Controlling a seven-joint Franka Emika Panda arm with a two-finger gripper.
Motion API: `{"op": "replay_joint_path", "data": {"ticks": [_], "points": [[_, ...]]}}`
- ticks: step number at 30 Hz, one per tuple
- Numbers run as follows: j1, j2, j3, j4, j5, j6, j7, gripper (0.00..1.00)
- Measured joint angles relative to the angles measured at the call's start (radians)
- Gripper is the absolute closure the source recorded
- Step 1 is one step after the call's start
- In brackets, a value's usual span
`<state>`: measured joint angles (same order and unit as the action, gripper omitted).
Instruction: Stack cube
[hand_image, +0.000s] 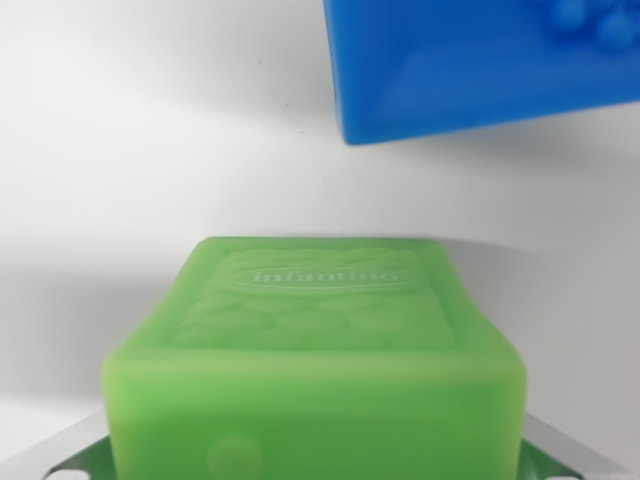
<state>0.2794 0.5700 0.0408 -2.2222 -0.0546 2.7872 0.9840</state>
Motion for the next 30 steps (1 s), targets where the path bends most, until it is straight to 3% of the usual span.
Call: {"op": "replay_joint_path", "data": {"ticks": [16, 30], "points": [[0.0, -0.032, 0.0, -0.008, 0.0, -0.02, 0.0, 1.0], [-0.002, -0.103, 0.004, -0.027, 0.004, -0.072, -0.003, 1.0]]}}
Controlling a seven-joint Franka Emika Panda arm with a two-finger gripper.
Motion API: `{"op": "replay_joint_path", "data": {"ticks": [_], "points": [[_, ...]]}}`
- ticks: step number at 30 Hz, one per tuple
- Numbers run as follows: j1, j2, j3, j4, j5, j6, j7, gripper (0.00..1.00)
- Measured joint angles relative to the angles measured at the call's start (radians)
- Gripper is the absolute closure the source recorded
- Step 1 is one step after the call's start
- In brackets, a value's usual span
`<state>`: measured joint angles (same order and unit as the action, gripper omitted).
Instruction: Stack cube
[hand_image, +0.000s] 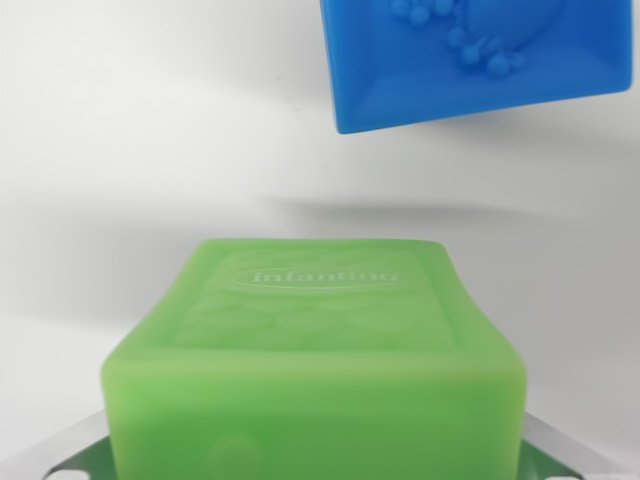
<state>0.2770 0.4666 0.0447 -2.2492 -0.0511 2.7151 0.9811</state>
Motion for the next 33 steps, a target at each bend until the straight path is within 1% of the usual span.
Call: {"op": "replay_joint_path", "data": {"ticks": [8, 27, 29, 33], "points": [[-0.002, -0.049, 0.003, -0.008, 0.003, -0.039, -0.002, 1.0], [-0.002, -0.179, 0.006, -0.019, 0.02, -0.154, -0.016, 1.0], [-0.003, -0.179, 0.006, -0.011, 0.02, -0.161, -0.025, 1.0], [-0.008, -0.155, 0.006, 0.016, 0.02, -0.167, -0.05, 1.0]]}}
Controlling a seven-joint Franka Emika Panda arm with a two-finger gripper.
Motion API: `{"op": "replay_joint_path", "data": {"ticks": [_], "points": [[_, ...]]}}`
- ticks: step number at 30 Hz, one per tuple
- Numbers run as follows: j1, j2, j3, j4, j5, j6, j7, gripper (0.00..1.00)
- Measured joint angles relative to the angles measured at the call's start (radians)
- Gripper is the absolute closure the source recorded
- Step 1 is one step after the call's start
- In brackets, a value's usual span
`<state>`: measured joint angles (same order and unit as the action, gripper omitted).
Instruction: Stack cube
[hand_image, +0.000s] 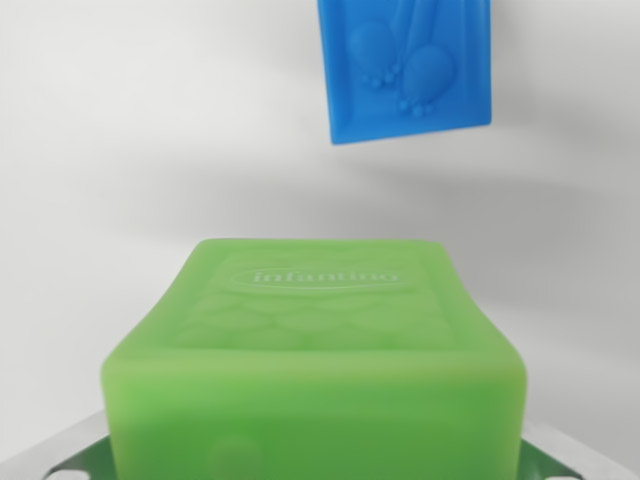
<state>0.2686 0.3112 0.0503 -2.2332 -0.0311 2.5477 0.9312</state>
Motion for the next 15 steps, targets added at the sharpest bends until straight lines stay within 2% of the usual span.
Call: {"op": "replay_joint_path", "data": {"ticks": [15], "points": [[-0.019, 0.062, 0.0, 0.099, 0.0, -0.038, -0.091, 1.0]]}}
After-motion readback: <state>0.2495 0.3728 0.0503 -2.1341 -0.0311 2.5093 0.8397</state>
